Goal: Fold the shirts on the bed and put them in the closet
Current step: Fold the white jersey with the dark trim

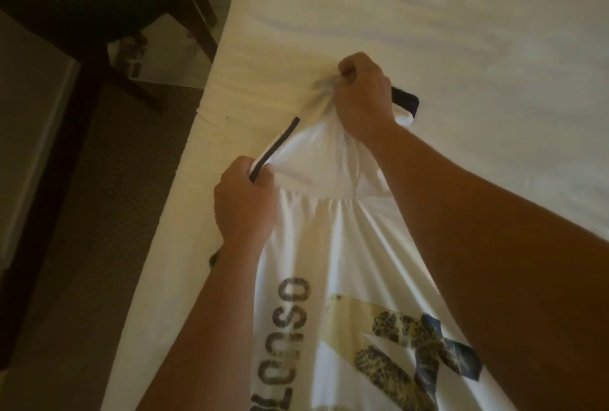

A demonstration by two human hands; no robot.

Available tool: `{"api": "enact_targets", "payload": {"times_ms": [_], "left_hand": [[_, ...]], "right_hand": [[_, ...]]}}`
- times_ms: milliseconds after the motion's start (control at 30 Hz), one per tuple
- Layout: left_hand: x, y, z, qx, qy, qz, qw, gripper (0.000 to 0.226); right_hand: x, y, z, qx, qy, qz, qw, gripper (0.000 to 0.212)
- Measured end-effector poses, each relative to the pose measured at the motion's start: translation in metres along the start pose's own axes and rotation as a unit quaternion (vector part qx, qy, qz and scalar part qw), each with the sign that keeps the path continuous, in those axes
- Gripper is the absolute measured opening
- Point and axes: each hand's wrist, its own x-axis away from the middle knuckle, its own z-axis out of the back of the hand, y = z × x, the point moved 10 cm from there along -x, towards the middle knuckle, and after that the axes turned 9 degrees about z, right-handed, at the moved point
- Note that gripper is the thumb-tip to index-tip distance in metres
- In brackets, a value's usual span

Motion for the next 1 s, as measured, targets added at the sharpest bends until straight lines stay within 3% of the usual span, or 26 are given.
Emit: {"api": "enact_targets", "payload": {"times_ms": [33, 100, 167, 233, 333, 433, 500, 600, 700, 833, 933, 1000], "left_hand": [[0.003, 0.003, 0.001, -0.042, 0.026, -0.007, 0.999, 0.005], [0.016, 0.012, -0.004, -0.141, 0.072, -0.042, 0.987, 0.036], [0.035, 0.028, -0.014, -0.189, 0.088, -0.126, 0.97, 0.05], [0.048, 0.028, -0.04, -0.241, 0.04, -0.178, 0.953, 0.054], [0.046, 0.022, -0.058, -0.293, -0.018, -0.141, 0.945, 0.062], [0.066, 0.049, -0.075, -0.308, -0.035, -0.15, 0.939, 0.072], [0.104, 0.083, -0.099, -0.307, -0.053, -0.243, 0.919, 0.068], [0.17, 0.102, -0.152, -0.333, -0.139, -0.334, 0.871, 0.058], [0.216, 0.104, -0.191, -0.356, -0.187, -0.35, 0.846, 0.054], [0.243, 0.11, -0.22, -0.37, -0.164, -0.356, 0.842, 0.059], [0.259, 0.126, -0.235, -0.367, -0.152, -0.37, 0.84, 0.053], [0.261, 0.136, -0.24, -0.369, -0.134, -0.36, 0.846, 0.04]], "right_hand": [[0.002, -0.002, -0.006, -0.036, -0.023, 0.017, 0.999, 0.041], [0.014, -0.003, -0.009, -0.039, -0.051, 0.057, 0.996, 0.054], [0.032, 0.002, 0.004, -0.023, -0.007, 0.077, 0.997, 0.056], [0.056, 0.012, 0.03, 0.006, 0.059, 0.089, 0.994, 0.049], [0.098, 0.039, 0.061, 0.08, 0.107, 0.092, 0.987, 0.041], [0.144, 0.085, 0.099, 0.122, 0.126, 0.04, 0.984, 0.038], [0.176, 0.117, 0.132, 0.132, 0.132, -0.003, 0.982, 0.038], [0.236, 0.171, 0.201, 0.153, 0.178, -0.087, 0.968, 0.037], [0.299, 0.225, 0.274, 0.164, 0.252, -0.208, 0.931, 0.037], [0.358, 0.281, 0.342, 0.125, 0.322, -0.35, 0.871, 0.047], [0.366, 0.315, 0.354, 0.05, 0.272, -0.381, 0.882, 0.051], [0.358, 0.326, 0.356, 0.051, 0.216, -0.364, 0.904, 0.037]]}}
